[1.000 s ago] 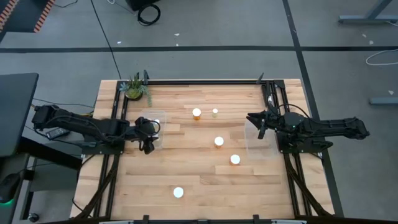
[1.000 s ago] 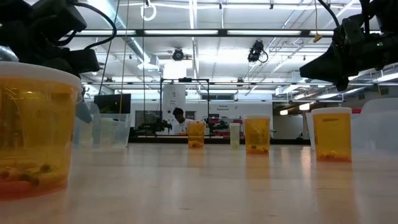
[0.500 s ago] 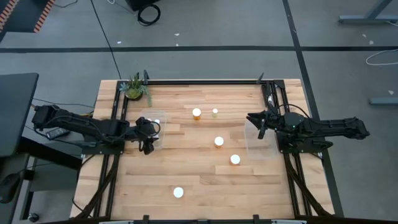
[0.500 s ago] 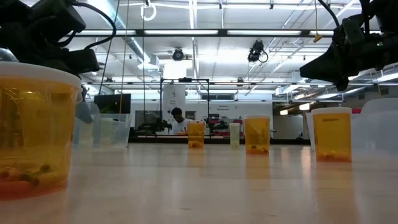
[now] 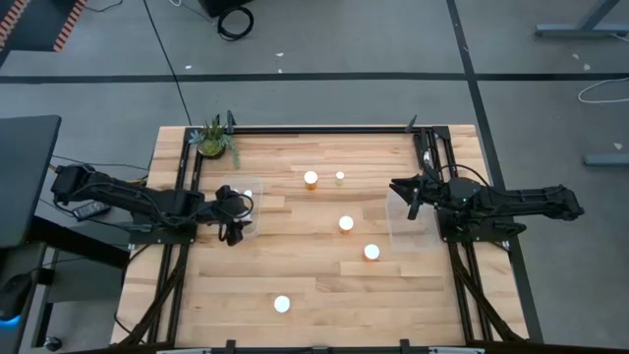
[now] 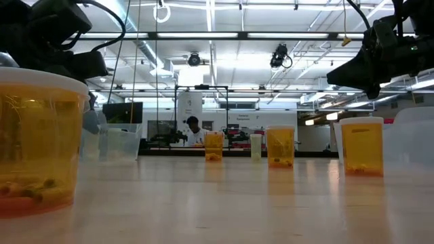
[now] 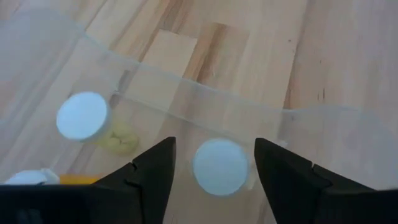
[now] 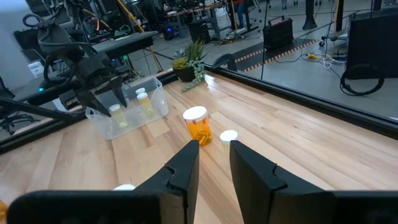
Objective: Pick and place medicine bottles into bin by pill shape (circle, oval)
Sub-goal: Put the large orange pill bottle into the right transparent bin
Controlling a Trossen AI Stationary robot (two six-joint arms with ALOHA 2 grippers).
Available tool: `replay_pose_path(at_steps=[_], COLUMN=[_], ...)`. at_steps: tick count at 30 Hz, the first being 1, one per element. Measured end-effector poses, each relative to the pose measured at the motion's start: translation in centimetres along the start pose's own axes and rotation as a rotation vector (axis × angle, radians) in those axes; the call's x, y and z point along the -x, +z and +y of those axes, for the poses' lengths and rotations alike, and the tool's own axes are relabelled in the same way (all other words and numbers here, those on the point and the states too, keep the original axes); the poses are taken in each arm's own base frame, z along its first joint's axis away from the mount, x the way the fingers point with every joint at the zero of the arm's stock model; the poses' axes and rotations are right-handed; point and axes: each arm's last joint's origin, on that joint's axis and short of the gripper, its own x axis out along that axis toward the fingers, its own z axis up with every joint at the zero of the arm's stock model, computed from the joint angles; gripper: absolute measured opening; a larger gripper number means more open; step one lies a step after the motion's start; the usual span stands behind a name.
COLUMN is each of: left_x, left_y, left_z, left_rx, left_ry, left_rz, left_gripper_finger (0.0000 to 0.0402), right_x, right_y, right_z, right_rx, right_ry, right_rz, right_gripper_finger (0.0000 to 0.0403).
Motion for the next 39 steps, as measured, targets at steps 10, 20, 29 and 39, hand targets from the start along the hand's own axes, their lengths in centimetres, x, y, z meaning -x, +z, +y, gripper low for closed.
replay_pose_path(at_steps=[10,20,29,39], left_x=[0.0,0.2,0.9,3.4], left_y=[0.5,1.6,3.7,5.5], left_z=[-0.1,-0.2,-0.2,0.0], left_rx=[0.017,-0.072,-0.019,-0.168], left_ry=[-0.002,0.067,0.053,0.05], left_rz=[-0.057,-0.175,-0.261,-0.422], left_gripper_finger=[0.021,0.0202,0.0179,0.0143], right_x=[0.0,0.0,0.0,0.0], right_y=[0.0,0.0,0.0,0.0], right_z=[0.0,0.0,0.0,0.0], right_rx=[0.0,0.0,0.0,0.0], right_ry=[0.0,0.0,0.0,0.0], right_rz=[0.0,0.0,0.001,0.0], right_gripper_finger=[0.0097,0.0097,0.0097,0.0097])
